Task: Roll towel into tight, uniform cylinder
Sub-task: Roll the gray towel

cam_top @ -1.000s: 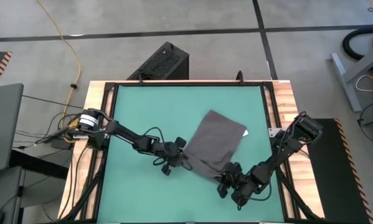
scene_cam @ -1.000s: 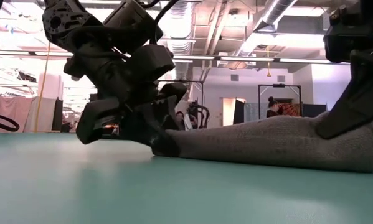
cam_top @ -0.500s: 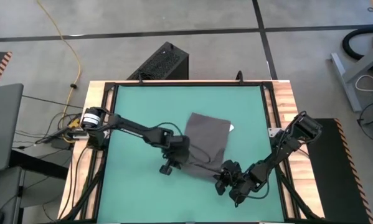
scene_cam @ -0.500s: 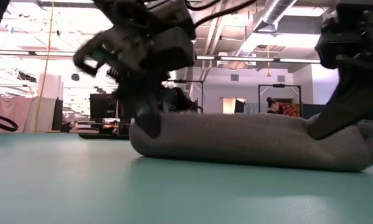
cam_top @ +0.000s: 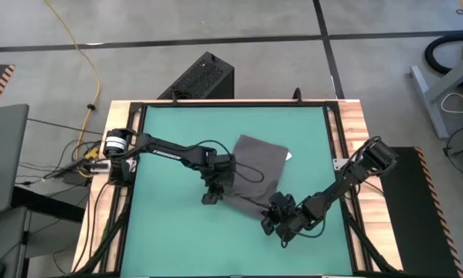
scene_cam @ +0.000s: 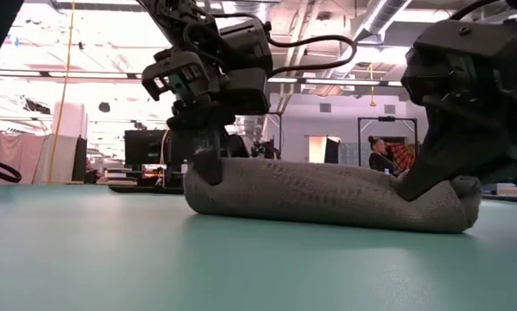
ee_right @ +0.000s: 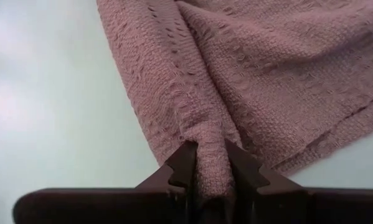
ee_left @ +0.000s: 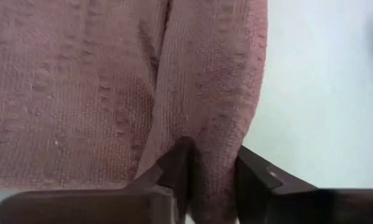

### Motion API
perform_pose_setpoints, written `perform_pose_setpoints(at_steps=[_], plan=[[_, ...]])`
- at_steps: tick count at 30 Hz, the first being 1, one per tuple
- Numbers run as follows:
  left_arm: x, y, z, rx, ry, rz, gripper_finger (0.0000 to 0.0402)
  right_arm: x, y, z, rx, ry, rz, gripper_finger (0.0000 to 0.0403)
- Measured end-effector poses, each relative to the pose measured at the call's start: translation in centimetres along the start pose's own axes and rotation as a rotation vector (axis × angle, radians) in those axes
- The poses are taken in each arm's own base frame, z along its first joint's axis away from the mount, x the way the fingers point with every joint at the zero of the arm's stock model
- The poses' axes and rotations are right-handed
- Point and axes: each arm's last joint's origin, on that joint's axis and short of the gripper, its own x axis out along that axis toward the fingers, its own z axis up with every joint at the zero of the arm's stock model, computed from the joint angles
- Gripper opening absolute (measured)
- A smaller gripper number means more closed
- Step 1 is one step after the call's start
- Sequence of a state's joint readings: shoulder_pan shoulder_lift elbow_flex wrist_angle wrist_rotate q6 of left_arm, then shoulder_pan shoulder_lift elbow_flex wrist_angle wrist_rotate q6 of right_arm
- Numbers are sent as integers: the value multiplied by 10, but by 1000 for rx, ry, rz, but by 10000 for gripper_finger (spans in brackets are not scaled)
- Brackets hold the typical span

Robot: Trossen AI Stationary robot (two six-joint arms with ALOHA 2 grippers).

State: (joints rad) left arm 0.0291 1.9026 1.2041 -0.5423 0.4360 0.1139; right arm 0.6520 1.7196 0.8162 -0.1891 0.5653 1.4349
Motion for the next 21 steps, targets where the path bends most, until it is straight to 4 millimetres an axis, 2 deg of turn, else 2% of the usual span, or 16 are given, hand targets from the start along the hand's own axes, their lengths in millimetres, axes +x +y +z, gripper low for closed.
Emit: perform_pose_setpoints(at_steps=[8, 16, 21], plan=[[-8, -2, 1, 73, 63, -8, 128, 5, -4, 7, 19, 5, -33, 112], [-24, -1, 8, 85, 103, -9, 128, 7, -6, 10, 20, 12, -49, 175], [-32, -4, 14, 111, 102, -17, 128, 7, -10, 9, 37, 16, -88, 200]])
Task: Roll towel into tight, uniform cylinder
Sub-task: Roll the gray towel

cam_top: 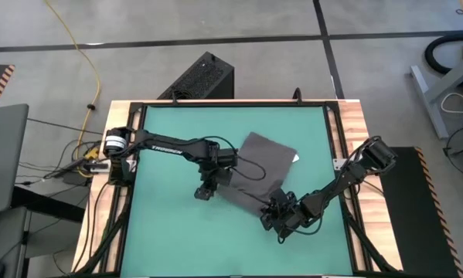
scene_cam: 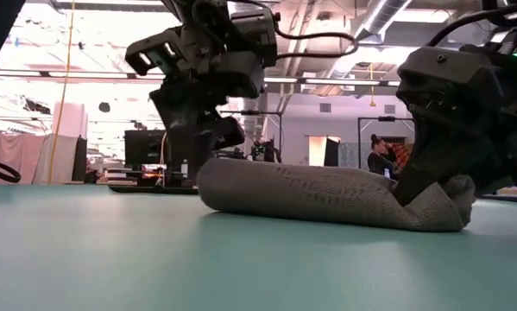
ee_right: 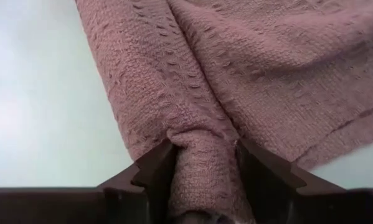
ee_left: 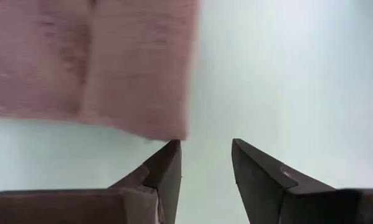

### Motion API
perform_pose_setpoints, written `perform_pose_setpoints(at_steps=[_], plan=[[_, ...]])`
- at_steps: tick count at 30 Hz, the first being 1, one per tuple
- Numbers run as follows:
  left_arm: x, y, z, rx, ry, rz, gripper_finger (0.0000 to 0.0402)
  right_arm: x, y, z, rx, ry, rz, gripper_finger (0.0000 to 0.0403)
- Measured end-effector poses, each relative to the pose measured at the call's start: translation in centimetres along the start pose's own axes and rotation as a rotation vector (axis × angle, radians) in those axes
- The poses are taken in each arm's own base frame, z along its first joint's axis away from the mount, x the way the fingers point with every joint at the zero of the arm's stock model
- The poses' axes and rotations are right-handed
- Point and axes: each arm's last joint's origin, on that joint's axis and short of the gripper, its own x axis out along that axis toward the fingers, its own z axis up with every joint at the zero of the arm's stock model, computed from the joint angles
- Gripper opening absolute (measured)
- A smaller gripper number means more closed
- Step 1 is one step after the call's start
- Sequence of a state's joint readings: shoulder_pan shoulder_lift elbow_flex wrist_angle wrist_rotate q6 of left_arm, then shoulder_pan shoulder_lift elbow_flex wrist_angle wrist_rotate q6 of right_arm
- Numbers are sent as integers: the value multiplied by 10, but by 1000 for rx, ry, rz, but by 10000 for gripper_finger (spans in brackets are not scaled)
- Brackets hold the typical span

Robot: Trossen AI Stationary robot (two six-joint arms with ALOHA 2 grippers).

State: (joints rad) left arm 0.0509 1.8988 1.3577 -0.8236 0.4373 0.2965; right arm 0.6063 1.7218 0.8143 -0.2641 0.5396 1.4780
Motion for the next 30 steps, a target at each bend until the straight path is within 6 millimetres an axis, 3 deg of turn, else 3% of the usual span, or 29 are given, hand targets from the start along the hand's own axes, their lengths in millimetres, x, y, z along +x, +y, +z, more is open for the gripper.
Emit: perform_pose_setpoints(at_steps=[10, 14, 18, 24, 30], plan=[[-33, -13, 1, 63, -104, -4, 128, 0, -2, 0, -3, 0, -16, 210], [-43, -23, -1, 147, -260, -79, 128, 0, -2, 0, -6, -8, -22, 210], [-18, -35, -4, 246, -378, -105, 128, 0, -3, 0, -6, -24, -24, 210], [23, -44, -13, 398, -376, 181, 128, 1, -3, 1, -4, -26, -24, 210], [27, -52, -7, 466, -430, 340, 128, 1, -2, 1, -1, -26, -24, 210]])
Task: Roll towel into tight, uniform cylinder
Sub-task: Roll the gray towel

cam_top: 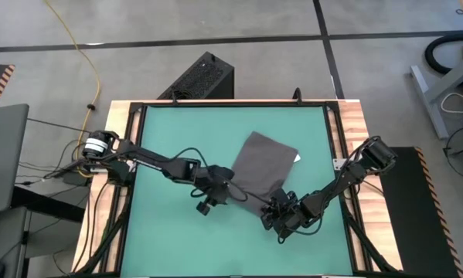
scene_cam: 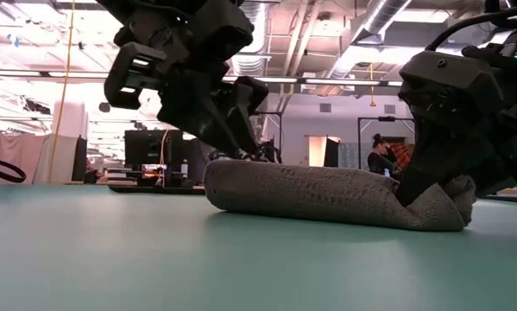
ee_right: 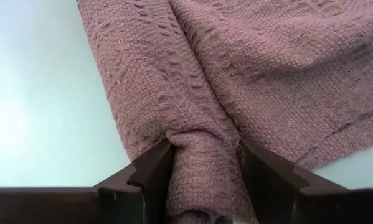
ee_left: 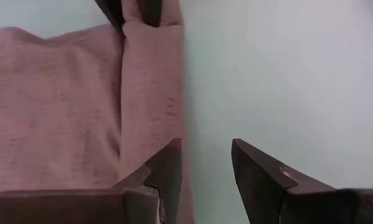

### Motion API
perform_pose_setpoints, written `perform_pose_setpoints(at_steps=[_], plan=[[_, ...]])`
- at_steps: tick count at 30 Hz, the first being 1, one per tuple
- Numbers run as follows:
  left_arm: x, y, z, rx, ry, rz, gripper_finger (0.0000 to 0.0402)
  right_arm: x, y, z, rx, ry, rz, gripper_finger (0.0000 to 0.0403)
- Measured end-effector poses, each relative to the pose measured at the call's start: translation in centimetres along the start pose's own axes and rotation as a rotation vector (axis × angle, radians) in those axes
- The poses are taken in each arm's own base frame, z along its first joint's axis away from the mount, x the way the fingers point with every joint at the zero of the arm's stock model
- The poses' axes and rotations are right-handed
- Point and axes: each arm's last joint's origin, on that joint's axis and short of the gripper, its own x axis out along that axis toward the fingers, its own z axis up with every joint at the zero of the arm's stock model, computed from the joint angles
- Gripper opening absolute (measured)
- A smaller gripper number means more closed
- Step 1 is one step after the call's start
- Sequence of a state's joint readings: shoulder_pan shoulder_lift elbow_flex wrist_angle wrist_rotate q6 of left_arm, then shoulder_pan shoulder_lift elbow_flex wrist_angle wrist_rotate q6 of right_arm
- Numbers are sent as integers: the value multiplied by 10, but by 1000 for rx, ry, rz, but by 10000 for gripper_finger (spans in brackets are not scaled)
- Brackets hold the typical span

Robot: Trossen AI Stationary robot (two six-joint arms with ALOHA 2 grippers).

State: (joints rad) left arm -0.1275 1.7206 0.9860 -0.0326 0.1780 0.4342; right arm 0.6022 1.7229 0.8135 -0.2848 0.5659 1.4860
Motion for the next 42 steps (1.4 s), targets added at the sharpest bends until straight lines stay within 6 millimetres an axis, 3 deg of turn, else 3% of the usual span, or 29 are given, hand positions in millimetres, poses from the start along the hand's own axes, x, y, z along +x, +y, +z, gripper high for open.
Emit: perform_pose_setpoints(at_steps=[7, 18, 35, 42], plan=[[0, -3, 10, 41, -44, 5, 128, 0, 0, 0, 0, 0, 0, 210], [30, 5, -8, 25, -35, 24, 128, 0, 1, 0, 4, -1, 5, 210], [27, 19, -10, -4, -87, 27, 128, 0, 0, 1, 3, -5, 0, 210], [25, 30, -22, -41, -56, 53, 128, 1, 0, 2, 39, -10, -1, 210]])
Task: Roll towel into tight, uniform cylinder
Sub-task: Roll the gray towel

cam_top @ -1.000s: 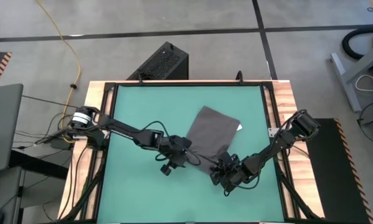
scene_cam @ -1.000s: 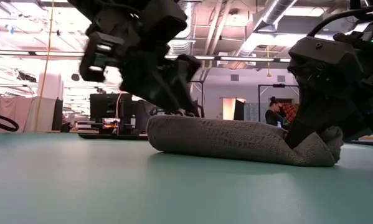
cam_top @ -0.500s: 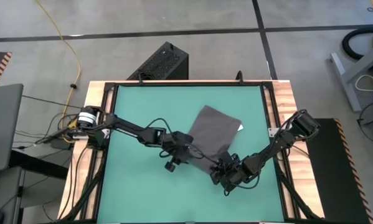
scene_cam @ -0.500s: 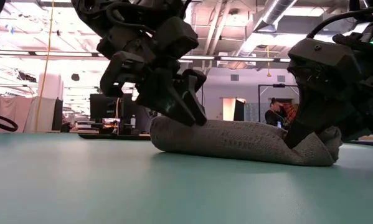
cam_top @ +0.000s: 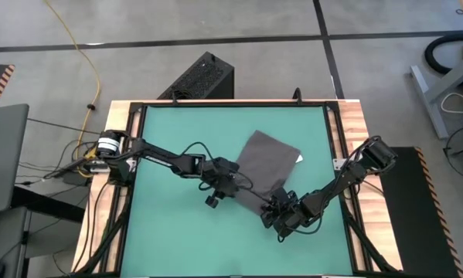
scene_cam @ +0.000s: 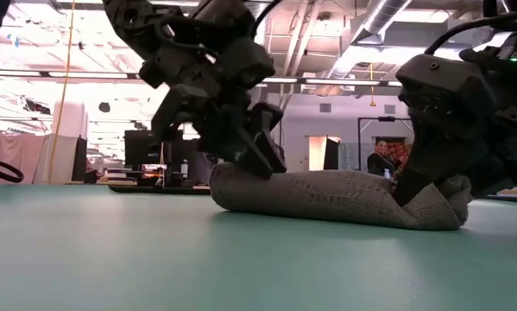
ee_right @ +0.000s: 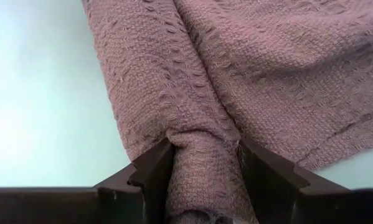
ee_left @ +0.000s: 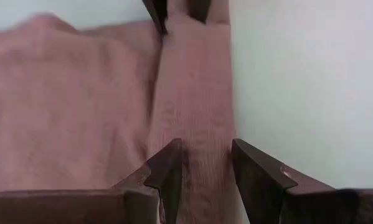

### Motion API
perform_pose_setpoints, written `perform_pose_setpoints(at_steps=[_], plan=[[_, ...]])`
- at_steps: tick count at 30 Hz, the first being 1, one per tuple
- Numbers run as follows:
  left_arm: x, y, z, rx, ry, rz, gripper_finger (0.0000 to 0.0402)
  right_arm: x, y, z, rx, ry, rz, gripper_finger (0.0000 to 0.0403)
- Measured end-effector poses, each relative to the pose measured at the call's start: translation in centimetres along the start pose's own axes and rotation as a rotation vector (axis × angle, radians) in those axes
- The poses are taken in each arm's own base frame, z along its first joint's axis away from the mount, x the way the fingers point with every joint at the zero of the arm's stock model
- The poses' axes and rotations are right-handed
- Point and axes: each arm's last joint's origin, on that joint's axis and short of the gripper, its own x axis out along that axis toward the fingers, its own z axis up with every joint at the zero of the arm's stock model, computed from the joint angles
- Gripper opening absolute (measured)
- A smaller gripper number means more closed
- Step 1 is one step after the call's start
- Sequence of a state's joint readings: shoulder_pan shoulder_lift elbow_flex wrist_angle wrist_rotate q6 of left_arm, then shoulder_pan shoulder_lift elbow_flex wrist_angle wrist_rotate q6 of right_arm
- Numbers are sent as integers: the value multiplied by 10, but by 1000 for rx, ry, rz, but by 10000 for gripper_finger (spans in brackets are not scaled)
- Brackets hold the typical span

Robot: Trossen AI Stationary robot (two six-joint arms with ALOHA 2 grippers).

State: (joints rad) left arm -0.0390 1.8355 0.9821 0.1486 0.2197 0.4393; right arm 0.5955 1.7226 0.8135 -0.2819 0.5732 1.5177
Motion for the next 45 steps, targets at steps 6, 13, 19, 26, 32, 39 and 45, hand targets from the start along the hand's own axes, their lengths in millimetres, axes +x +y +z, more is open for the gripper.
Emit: perform_pose_setpoints(at_steps=[6, 13, 19, 26, 32, 39, 45], plan=[[13, 2, -22, -59, 48, -40, 128, 1, 0, 1, 36, -2, -1, 210], [34, 3, -41, -108, 71, -53, 128, -3, 1, 8, 61, 57, 15, 220], [30, 3, -41, -120, 81, -69, 128, -27, -1, 17, 56, 113, 44, 230], [28, 2, -42, -128, 77, -130, 128, -58, -1, 22, 28, 151, 122, 230], [28, 2, -42, -157, 81, -158, 128, -83, -1, 21, -16, 112, 206, 230], [28, 8, -34, -170, 109, -191, 128, -88, 23, 2, -297, -170, 372, 229], [26, 13, -22, -178, 169, -219, 128, -50, 28, -6, -321, -166, 300, 197]])
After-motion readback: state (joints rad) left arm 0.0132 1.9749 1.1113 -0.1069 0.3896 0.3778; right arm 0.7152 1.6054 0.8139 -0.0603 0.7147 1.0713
